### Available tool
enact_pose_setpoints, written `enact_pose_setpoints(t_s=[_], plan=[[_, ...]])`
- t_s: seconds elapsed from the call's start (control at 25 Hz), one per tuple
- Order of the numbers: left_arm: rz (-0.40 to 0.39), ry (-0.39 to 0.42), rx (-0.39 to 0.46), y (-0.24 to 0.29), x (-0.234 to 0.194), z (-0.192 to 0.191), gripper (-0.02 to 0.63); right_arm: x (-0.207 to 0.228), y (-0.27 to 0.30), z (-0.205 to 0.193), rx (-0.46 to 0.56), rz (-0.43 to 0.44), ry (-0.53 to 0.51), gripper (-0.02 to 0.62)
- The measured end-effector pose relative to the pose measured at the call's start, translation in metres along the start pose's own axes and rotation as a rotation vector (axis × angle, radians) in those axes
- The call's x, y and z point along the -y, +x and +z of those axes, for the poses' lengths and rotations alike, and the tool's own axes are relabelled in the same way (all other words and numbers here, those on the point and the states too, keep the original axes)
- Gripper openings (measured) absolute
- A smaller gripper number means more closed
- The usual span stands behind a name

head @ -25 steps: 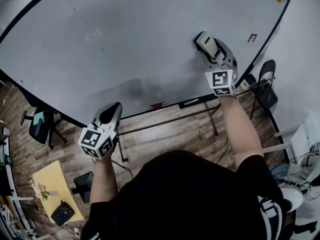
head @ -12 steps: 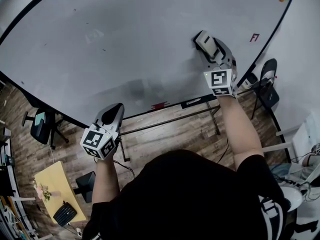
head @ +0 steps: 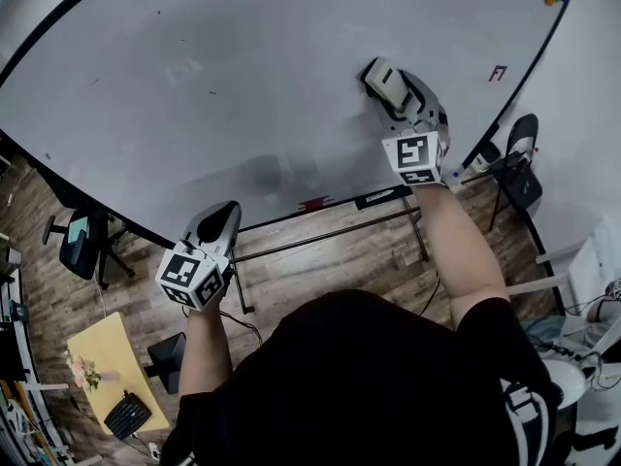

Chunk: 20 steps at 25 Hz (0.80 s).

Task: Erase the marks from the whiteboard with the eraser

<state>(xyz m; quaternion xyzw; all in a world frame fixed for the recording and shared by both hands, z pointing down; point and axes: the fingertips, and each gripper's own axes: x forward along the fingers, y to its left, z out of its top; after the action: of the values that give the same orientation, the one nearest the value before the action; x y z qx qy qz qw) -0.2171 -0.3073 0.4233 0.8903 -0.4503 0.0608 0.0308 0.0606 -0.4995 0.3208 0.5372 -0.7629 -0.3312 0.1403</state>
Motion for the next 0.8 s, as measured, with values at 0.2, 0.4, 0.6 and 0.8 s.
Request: enact_pose_setpoints(t_s=[0.2,0.4,0.6,0.8], plan=[[0.003,-0.009,-0.006,-0.011,-0.005,-0.004,0.012,-0.023,0.006,0.016,0.027,0.029,0.007,0.255],[0.013,-0.015,-0.011,-0.021,-0.01,-0.005,0.014,-0.043,0.007,0.024,0.013,0.05,-0.015,0.255],[0.015,-0.012,-0.022,-0.029,-0.014,-0.011,0.012,-0.062,0.009,0.031,0.014,0.077,-0.017,0.255],[0.018,-0.011,-0.022,-0.037,-0.015,-0.012,0.012,-0.079,0.009,0.036,0.014,0.103,-0.029,0.255]])
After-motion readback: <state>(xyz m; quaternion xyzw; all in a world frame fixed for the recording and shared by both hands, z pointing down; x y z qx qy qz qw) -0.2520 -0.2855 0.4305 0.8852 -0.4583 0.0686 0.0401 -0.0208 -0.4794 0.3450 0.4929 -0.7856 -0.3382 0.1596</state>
